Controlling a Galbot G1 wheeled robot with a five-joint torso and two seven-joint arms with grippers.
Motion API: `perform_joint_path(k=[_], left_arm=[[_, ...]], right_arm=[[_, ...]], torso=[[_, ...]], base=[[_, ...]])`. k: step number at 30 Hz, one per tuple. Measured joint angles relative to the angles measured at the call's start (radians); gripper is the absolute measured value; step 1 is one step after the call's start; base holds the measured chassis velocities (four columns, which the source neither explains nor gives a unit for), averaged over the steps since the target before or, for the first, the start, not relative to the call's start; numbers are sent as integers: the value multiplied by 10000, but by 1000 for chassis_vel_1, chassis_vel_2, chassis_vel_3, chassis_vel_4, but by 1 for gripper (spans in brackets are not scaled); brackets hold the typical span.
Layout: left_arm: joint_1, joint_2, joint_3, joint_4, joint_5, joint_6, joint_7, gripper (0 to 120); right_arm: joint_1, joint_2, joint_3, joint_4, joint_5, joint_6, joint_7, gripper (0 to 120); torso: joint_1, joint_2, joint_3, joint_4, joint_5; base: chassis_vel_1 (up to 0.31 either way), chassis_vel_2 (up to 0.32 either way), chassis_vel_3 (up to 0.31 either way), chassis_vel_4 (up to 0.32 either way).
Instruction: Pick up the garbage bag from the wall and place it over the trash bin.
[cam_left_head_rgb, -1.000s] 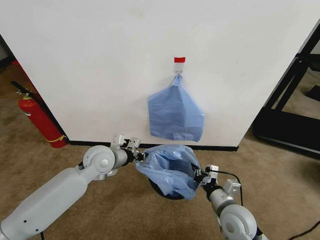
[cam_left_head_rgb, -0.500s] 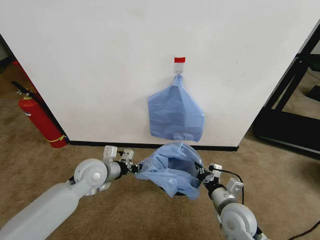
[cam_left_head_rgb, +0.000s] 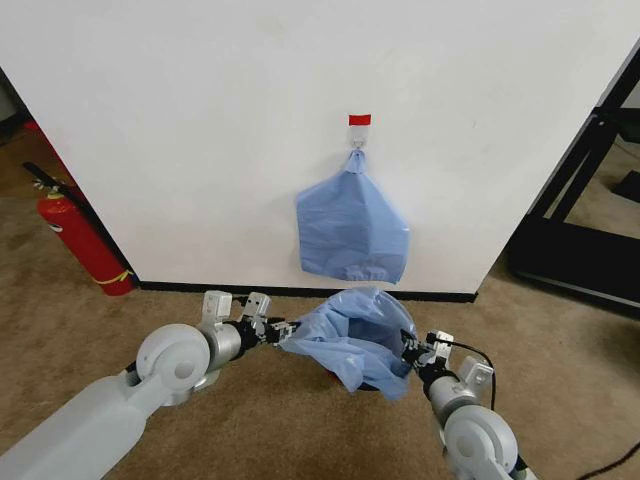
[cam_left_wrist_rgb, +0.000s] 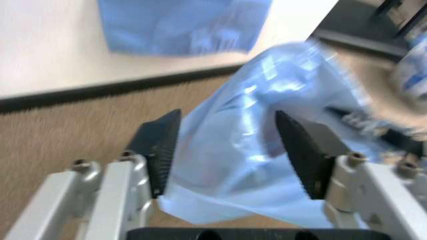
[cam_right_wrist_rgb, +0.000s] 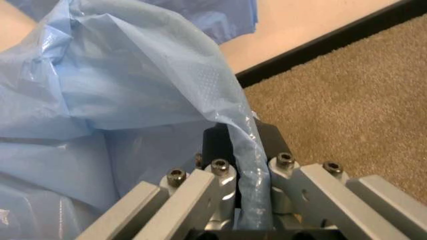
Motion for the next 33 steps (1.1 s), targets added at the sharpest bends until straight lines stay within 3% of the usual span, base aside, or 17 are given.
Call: perform_joint_path(k=[3, 6, 9, 12, 16, 23, 33], left_arm=[[351, -57, -216, -477, -120, -118, -260, 68], [1320, -443, -330, -1124, -580, -567, -1074, 82], [2078, -732, -196, -1318, -1059, -815, -1505, 95], [2546, -918, 52, -1385, -1164, -968, -1521, 99], [2850, -1365, 773, -1137, -1163, -1021, -1533, 100], [2531, -1855, 1241, -917, -1441, -1388, -1495, 100], [1860, -1993, 1476, -228, -1498, -1632, -1394, 100]], right_arm=[[45, 60, 47, -60, 51, 4, 32, 0], [152, 162, 157, -192, 136, 20, 129, 0], [207, 166, 251, -238, 192, 21, 202, 0], [230, 154, 333, -244, 271, 18, 250, 0], [198, 153, 392, -189, 339, 5, 282, 0], [8, 146, 503, 7, 351, -24, 280, 0], [-152, 153, 567, 289, 378, -34, 234, 0]], torso=[[0, 0, 0, 2, -4], [0, 0, 0, 3, -3], [0, 0, 0, 2, -4], [0, 0, 0, 4, -3], [0, 0, 1, 3, -3], [0, 0, 1, 1, -2], [0, 0, 1, 2, -3]], base=[[0, 0, 0, 0], [0, 0, 0, 0], [0, 0, 0, 0], [0, 0, 0, 0], [0, 0, 0, 0], [0, 0, 0, 0], [0, 0, 0, 0]])
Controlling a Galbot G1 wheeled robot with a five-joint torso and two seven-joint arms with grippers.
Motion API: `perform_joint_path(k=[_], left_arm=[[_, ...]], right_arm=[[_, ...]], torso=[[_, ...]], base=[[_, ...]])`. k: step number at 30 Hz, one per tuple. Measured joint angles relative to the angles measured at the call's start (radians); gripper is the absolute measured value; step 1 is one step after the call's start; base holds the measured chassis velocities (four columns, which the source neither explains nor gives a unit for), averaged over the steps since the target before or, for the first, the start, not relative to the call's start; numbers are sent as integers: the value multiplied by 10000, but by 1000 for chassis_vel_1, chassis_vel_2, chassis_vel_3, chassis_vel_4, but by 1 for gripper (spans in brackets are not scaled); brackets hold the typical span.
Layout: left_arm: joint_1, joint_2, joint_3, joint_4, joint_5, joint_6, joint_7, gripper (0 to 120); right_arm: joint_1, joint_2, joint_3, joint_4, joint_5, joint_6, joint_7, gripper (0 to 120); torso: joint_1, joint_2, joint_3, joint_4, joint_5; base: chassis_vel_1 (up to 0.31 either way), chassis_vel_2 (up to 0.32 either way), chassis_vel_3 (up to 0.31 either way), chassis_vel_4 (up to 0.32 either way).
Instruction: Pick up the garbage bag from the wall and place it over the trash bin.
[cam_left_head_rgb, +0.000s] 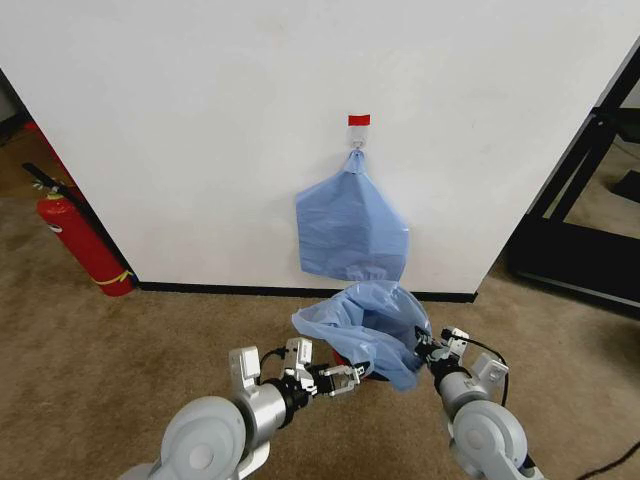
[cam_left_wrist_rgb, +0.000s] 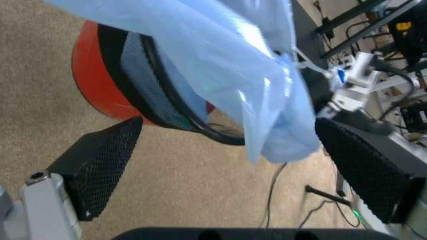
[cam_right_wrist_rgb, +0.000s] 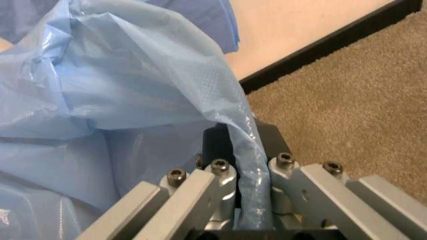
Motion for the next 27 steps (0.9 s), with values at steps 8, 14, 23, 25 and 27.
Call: perform_joint_path(k=[8, 14, 23, 25, 27], left_arm=[[-116, -335, 25, -32, -225, -373, -157, 95], [-134, -363, 126, 34, -279, -423, -167, 74], [-238, -483, 233, 206, -264, -427, -148, 43], [-242, -512, 245, 237, -244, -446, -159, 36], [-234, -525, 250, 244, -204, -493, -173, 27]], right_arm=[[-25, 23, -2, -17, -38, -10, -68, 0], [15, 46, -63, -80, -74, -8, -80, 0], [30, 75, -91, -113, -92, -2, -85, 0], [34, 79, -94, -110, -92, -2, -85, 0], [41, 80, -96, -100, -92, -2, -85, 0]], torso=[[0, 0, 0, 1, -1], [0, 0, 0, 1, -1], [0, 0, 0, 0, -1], [0, 0, 0, 0, -1], [0, 0, 0, 0, -1]], base=[[0, 0, 0, 0], [0, 0, 0, 0], [0, 0, 0, 0], [0, 0, 0, 0], [0, 0, 0, 0]])
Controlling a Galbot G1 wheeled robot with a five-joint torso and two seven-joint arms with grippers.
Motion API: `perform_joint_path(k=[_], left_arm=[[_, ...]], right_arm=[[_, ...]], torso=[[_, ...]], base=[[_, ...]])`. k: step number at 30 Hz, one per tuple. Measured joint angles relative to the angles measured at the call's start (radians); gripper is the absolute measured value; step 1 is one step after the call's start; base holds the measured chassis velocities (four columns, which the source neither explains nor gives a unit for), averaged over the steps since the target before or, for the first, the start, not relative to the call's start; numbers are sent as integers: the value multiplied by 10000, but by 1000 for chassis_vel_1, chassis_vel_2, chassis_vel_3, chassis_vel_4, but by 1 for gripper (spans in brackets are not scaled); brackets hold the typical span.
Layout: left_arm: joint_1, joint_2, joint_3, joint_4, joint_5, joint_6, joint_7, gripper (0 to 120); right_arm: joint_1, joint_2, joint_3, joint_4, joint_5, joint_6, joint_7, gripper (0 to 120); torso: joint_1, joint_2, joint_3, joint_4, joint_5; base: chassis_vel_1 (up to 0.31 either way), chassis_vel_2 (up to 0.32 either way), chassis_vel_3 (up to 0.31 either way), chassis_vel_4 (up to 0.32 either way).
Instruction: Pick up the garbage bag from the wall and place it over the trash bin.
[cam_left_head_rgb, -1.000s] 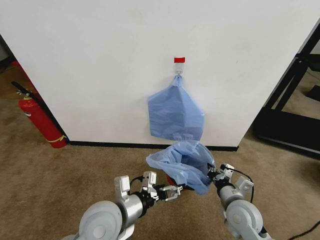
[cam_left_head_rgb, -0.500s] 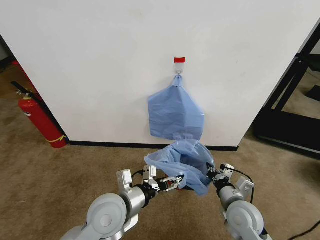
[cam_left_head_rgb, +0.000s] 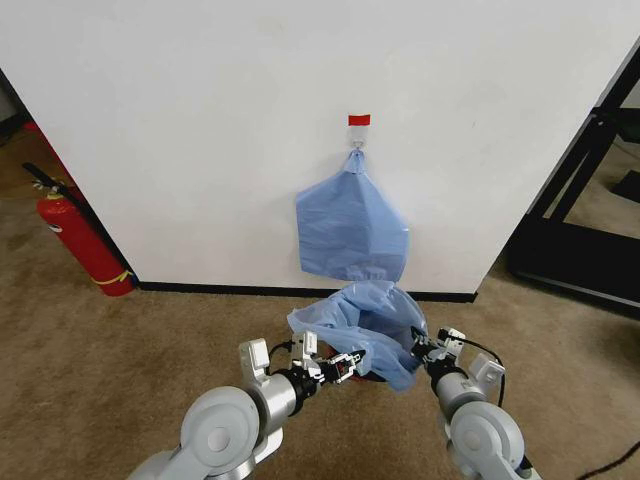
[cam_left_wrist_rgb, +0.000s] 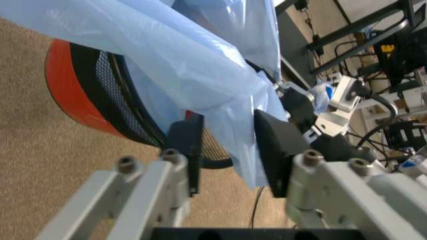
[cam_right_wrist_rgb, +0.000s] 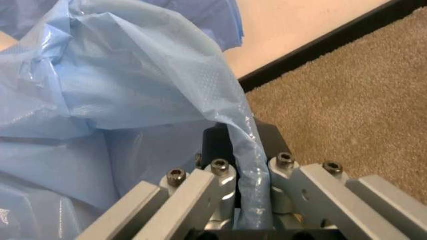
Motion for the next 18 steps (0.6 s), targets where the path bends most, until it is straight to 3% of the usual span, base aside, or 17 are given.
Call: perform_joint_path(k=[8, 18], left_arm=[[130, 77, -2, -72, 158, -77, 16, 0], [195, 46, -41, -50, 152, -140, 106, 0]], right_arm=[[18, 29, -3, -4, 2, 10, 10, 0], [2, 74, 15, 52, 18, 16, 62, 0]], torso=[[0, 0, 0, 0, 0], [0, 0, 0, 0, -1]], base=[[0, 0, 0, 0], [0, 0, 0, 0]])
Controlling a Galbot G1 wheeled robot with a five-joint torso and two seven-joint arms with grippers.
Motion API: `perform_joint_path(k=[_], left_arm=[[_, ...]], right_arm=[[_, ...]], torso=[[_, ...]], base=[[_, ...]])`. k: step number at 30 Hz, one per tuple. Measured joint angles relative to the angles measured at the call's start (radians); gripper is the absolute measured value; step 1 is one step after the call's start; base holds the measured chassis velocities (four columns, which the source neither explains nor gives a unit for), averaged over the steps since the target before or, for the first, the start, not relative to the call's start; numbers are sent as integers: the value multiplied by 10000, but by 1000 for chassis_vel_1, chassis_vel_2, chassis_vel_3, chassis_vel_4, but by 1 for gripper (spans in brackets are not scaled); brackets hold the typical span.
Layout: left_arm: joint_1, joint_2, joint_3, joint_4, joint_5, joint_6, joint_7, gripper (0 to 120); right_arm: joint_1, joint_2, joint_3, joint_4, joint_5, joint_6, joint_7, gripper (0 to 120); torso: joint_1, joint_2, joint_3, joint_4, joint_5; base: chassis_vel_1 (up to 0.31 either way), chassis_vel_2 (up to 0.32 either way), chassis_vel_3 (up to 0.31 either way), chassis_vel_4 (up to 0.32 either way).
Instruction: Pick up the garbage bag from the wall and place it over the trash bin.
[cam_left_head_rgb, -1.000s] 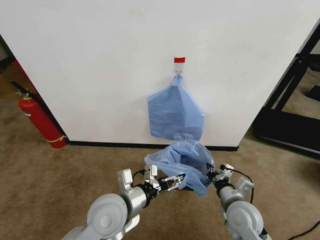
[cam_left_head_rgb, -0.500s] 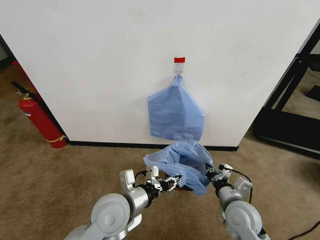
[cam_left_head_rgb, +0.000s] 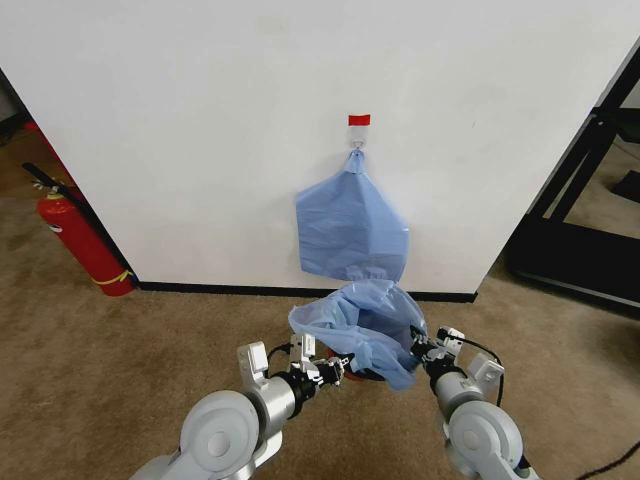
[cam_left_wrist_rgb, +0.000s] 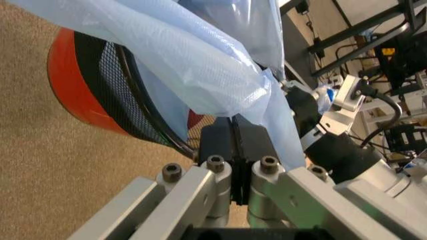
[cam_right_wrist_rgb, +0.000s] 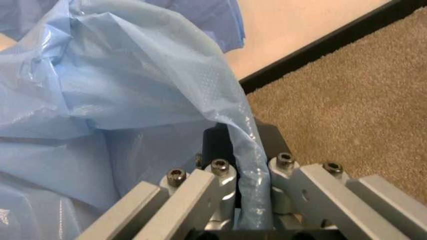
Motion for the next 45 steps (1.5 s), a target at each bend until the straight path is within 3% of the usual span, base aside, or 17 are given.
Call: perform_joint_path(k=[6, 13, 27, 36, 45], left_arm=[[511, 342, -178, -221, 6, -6, 169, 0], [1297, 358, -36, -100, 836, -24, 470, 0], [1206, -21, 403, 1554, 1958, -66, 782, 0], [378, -532, 858, 2755, 2541, -147, 837, 0], [128, -642, 1083, 3359, 2929, -150, 918, 0]], right_arm=[[-34, 45, 217, 127, 195, -2, 76, 0], [-33, 333, 444, 456, 815, -173, 355, 0], [-422, 546, 743, 964, 1316, -560, 639, 0], [-817, 542, 517, 1370, 1405, -1067, 745, 0], [-903, 516, 452, 1409, 1347, -1087, 690, 0]], torso=[[0, 1, 0, 0, 0], [0, 1, 0, 1, 0], [0, 0, 0, 0, 1], [0, 0, 0, 0, 2], [0, -1, 0, -1, 1]], base=[[0, 0, 0, 0], [0, 0, 0, 0], [0, 0, 0, 0], [0, 0, 0, 0], [0, 0, 0, 0]])
